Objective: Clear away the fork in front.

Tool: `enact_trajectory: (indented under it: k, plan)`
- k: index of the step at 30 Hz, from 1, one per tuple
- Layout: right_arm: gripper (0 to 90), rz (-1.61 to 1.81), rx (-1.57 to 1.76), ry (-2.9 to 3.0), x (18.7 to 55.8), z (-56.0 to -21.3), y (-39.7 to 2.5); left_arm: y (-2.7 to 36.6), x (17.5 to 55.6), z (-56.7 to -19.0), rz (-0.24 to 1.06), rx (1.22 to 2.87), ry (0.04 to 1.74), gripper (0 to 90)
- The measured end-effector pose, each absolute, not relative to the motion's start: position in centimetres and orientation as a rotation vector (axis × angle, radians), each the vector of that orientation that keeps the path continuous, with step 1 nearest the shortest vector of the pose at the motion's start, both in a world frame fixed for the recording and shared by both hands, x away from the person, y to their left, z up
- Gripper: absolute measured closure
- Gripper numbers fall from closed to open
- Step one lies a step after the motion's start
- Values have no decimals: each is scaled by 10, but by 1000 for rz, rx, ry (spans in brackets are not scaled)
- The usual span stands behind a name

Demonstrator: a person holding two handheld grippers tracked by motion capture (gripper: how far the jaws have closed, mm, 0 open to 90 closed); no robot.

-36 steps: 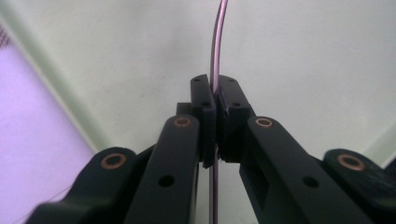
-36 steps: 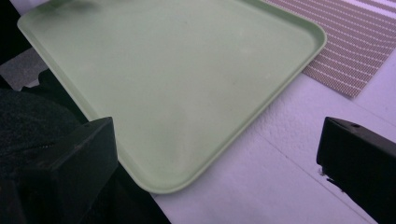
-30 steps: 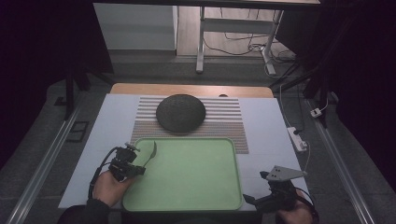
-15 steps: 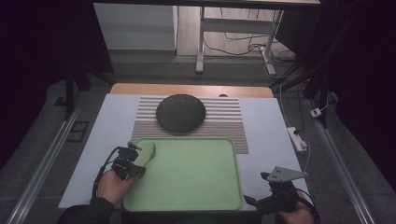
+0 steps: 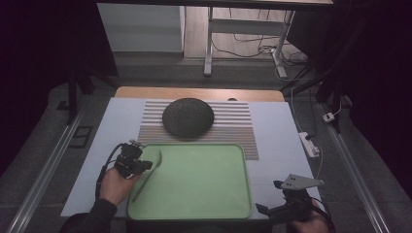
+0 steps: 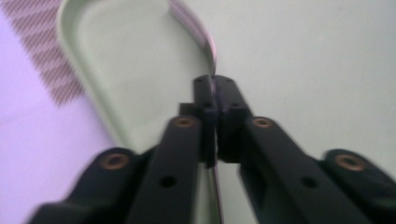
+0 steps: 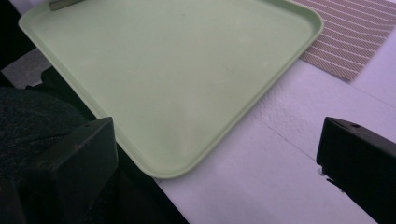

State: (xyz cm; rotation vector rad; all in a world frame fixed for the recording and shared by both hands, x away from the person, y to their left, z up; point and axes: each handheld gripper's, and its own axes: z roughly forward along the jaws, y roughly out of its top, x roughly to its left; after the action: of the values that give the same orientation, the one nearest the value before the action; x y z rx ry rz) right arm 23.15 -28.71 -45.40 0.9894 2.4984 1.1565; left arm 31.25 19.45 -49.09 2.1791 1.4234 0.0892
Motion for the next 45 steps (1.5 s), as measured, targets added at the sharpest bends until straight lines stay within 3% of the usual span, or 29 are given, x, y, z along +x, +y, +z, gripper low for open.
enact_trajectory:
  k: [7,19,26,45]
  plan:
    - [0,1151,1009,2509,233,-455,-288,186,341,-502,66,2198,1406,885]
    - [0,1161,1020,2521,234,-455,-289,169,341,-499,98,2239,1321,886]
    - [0,1161,1024,2533,235,-456,-289,139,337,-506,67,2356,1184,886]
    - [0,1174,1022,2551,236,-456,-289,170,348,-515,65,2317,1338,886]
